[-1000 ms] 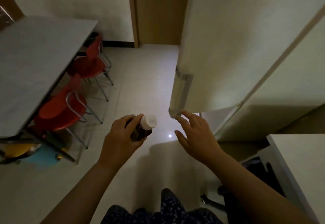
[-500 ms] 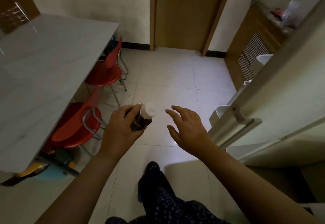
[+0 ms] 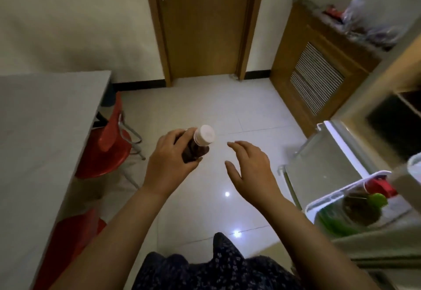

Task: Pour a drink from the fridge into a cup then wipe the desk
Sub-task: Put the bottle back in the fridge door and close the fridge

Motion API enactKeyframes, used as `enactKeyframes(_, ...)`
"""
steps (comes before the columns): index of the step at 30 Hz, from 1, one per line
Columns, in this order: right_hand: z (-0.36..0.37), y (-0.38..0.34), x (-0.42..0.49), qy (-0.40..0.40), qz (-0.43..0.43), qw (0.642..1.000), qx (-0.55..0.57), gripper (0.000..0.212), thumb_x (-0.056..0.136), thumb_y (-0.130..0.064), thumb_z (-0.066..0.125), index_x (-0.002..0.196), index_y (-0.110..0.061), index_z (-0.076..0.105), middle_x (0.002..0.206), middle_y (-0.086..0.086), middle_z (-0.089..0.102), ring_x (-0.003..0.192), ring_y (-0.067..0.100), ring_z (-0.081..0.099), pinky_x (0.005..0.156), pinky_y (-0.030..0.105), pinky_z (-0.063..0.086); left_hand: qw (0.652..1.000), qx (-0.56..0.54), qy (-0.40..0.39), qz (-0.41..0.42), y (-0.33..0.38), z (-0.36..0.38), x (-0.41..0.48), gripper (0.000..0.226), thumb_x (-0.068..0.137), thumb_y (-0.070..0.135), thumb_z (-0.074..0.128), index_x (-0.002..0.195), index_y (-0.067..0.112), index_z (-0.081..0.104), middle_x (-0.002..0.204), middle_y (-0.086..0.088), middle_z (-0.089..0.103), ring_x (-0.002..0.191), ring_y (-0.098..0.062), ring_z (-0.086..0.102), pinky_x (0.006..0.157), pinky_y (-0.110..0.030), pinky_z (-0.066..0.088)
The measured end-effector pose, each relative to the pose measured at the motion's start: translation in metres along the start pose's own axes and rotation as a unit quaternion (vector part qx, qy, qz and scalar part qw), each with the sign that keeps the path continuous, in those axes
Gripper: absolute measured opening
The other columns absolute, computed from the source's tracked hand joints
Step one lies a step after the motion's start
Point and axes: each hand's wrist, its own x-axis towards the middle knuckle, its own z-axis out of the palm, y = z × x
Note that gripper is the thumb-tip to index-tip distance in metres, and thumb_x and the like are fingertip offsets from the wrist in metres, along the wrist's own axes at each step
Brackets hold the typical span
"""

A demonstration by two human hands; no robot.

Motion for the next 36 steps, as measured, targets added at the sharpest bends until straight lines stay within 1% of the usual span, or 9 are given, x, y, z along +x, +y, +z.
enactKeyframes(5,-0.012,0.036,0.055,0.033,0.098,0.994,-0.032,0.045,0.092,-0.038,0.046,0.135,-0.023,0.041,0.137,0.003,0.046,0.125,0.022,0.041,0.105,0.039,0.029,0.995,-0.058,-0.057,0.063,-0.008,0.050,0.098,0.072,0.068,0.033,0.081,0.131,0.031,0.045,0.119,0.004,0.053,0.106,-0.016,0.049,0.081,-0.026,0.047)
enactKeyframes(9,-0.021,0.077,0.086,0.074,0.210,0.973,-0.056,0.046,0.092,-0.041,0.040,0.134,-0.023,0.041,0.134,0.003,0.048,0.122,0.024,0.043,0.103,0.041,0.031,0.978,-0.105,-0.118,0.137,-0.003,0.094,0.179,0.071,0.068,0.032,0.081,0.130,0.032,0.047,0.116,0.006,0.053,0.106,-0.015,0.049,0.082,-0.026,0.046)
enactKeyframes(11,-0.029,0.094,0.103,0.094,0.269,0.956,-0.077,0.046,0.091,-0.041,0.040,0.133,-0.023,0.043,0.133,0.003,0.048,0.121,0.024,0.043,0.102,0.039,0.032,0.961,-0.134,-0.151,0.189,0.004,0.115,0.222,0.071,0.068,0.031,0.081,0.130,0.031,0.047,0.116,0.006,0.054,0.106,-0.016,0.049,0.082,-0.027,0.045)
enactKeyframes(16,-0.062,0.100,0.126,0.158,0.410,0.895,-0.078,0.049,0.090,-0.041,0.048,0.136,-0.026,0.038,0.139,-0.003,0.039,0.129,0.015,0.031,0.107,0.033,0.021,0.902,-0.158,-0.214,0.340,0.049,0.147,0.319,0.073,0.069,0.035,0.080,0.132,0.026,0.044,0.119,0.000,0.055,0.108,-0.020,0.052,0.085,-0.032,0.048)
enactKeyframes(22,-0.096,0.073,0.116,0.236,0.505,0.822,-0.120,0.051,0.088,-0.045,0.049,0.134,-0.026,0.039,0.137,-0.002,0.041,0.128,0.015,0.034,0.107,0.036,0.024,0.811,-0.250,-0.273,0.453,0.132,0.157,0.372,0.074,0.069,0.033,0.080,0.134,0.027,0.045,0.116,-0.001,0.057,0.104,-0.020,0.054,0.078,-0.032,0.049)
enactKeyframes(26,-0.121,0.048,0.094,0.265,0.546,0.778,-0.163,0.052,0.085,-0.049,0.041,0.132,-0.025,0.040,0.133,-0.001,0.044,0.122,0.018,0.041,0.102,0.045,0.034,0.746,-0.339,-0.336,0.464,0.182,0.146,0.354,0.073,0.070,0.032,0.079,0.134,0.027,0.044,0.123,0.001,0.056,0.112,-0.016,0.051,0.088,-0.029,0.045)
enactKeyframes(29,-0.145,0.024,0.071,0.281,0.575,0.743,-0.196,0.049,0.087,-0.046,0.041,0.132,-0.026,0.041,0.135,-0.002,0.044,0.123,0.016,0.039,0.105,0.039,0.030,0.685,-0.408,-0.375,0.472,0.219,0.128,0.325,0.074,0.070,0.030,0.079,0.134,0.032,0.043,0.119,0.005,0.055,0.107,-0.008,0.048,0.087,-0.026,0.042)
enactKeyframes(32,-0.159,-0.006,0.046,0.301,0.593,0.708,-0.237,0.048,0.087,-0.044,0.042,0.131,-0.024,0.044,0.133,0.000,0.047,0.122,0.016,0.040,0.103,0.040,0.032,0.612,-0.475,-0.414,0.477,0.256,0.105,0.290,0.073,0.067,0.034,0.079,0.129,0.043,0.042,0.110,0.013,0.053,0.103,-0.003,0.050,0.083,-0.017,0.039)
enactKeyframes(36,-0.165,-0.044,0.018,0.321,0.613,0.674,-0.257,0.046,0.086,-0.046,0.038,0.129,-0.030,0.042,0.132,-0.003,0.048,0.122,0.012,0.040,0.102,0.036,0.032,0.551,-0.541,-0.433,0.464,0.294,0.069,0.252,0.070,0.066,0.028,0.082,0.125,0.043,0.047,0.112,0.013,0.058,0.104,0.002,0.053,0.085,-0.018,0.043)
